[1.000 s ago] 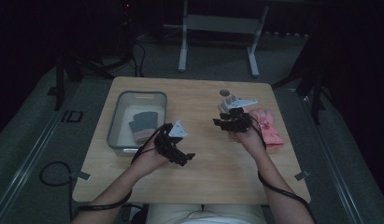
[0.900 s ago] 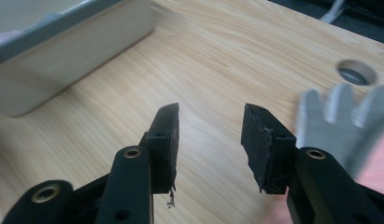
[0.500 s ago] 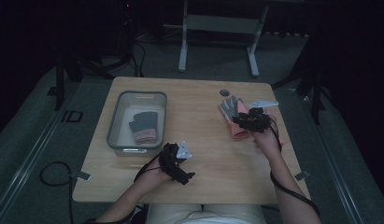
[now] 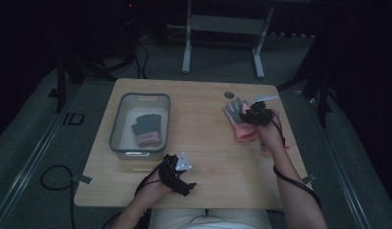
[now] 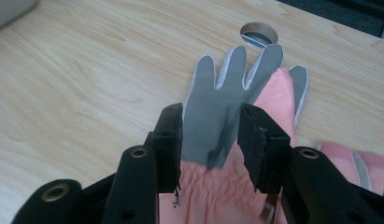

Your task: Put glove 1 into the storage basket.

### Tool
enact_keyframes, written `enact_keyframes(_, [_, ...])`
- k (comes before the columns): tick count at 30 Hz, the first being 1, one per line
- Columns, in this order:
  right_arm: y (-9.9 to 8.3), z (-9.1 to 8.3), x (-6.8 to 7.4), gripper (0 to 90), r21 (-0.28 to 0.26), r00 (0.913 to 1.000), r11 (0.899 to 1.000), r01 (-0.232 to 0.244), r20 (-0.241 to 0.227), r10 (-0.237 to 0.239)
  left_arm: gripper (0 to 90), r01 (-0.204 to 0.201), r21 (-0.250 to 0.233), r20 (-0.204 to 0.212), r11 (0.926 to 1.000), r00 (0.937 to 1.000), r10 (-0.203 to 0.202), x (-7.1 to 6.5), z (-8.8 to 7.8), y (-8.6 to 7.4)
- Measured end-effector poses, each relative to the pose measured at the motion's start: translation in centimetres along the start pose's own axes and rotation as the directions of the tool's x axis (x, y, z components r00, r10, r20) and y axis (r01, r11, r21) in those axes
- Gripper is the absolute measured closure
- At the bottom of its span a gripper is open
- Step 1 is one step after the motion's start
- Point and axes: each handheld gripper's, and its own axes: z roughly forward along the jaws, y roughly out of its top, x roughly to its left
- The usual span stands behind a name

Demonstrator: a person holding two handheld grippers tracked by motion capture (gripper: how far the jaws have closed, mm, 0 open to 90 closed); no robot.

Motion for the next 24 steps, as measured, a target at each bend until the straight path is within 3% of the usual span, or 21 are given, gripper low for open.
enact_keyframes(5, [0.8,2.5,-0.1,58.2,0.063,0.9994,0.997,0.033,0.003,-0.033,1.0,0.01,0.002,0.014,1.0,0.9999,-0.01,-0.1,-0.1,-0.1])
enact_keyframes(9, [0.2,4.8,-0.2,57.7,0.179,0.9987,0.983,0.031,0.033,-0.037,1.0,0.006,0.003,0.028,1.0,0.9996,-0.006,-0.3,0.0,0.0])
enact_keyframes(10, [0.0,5.1,-0.3,57.9,0.187,0.9987,0.982,0.028,0.037,-0.036,1.0,0.003,0.004,0.026,1.0,0.9997,-0.004,-0.4,0.1,0.0])
enact_keyframes(14, [-0.4,5.9,-0.1,75.3,0.22,0.9997,0.975,-0.014,0.024,0.009,1.0,0.005,0.004,0.025,1.0,0.9997,-0.005,-0.4,0.1,-0.2])
enact_keyframes(15, [-0.5,6.0,0.0,77.6,0.225,0.9995,0.974,-0.014,0.032,0.007,1.0,0.002,0.002,0.02,1.0,0.9998,-0.002,-0.4,0.1,-0.2])
enact_keyframes(18, [-0.2,5.9,0.0,86.6,0.215,0.9969,0.974,-0.07,0.049,0.061,1.1,0.001,-0.006,0.021,1.0,0.9998,0.0,-0.4,0.0,-0.2])
enact_keyframes(21, [0.1,5.0,0.1,89.0,0.175,0.9918,0.977,-0.121,0.061,0.112,1.0,0.0,-0.009,0.022,1.0,0.9998,0.0,-0.4,0.0,-0.3])
enact_keyframes(24, [0.5,3.8,0.7,89.2,0.138,0.9901,0.981,-0.136,0.054,0.129,1.0,-0.001,-0.006,0.024,1.0,0.9997,0.001,-0.3,0.0,-0.3])
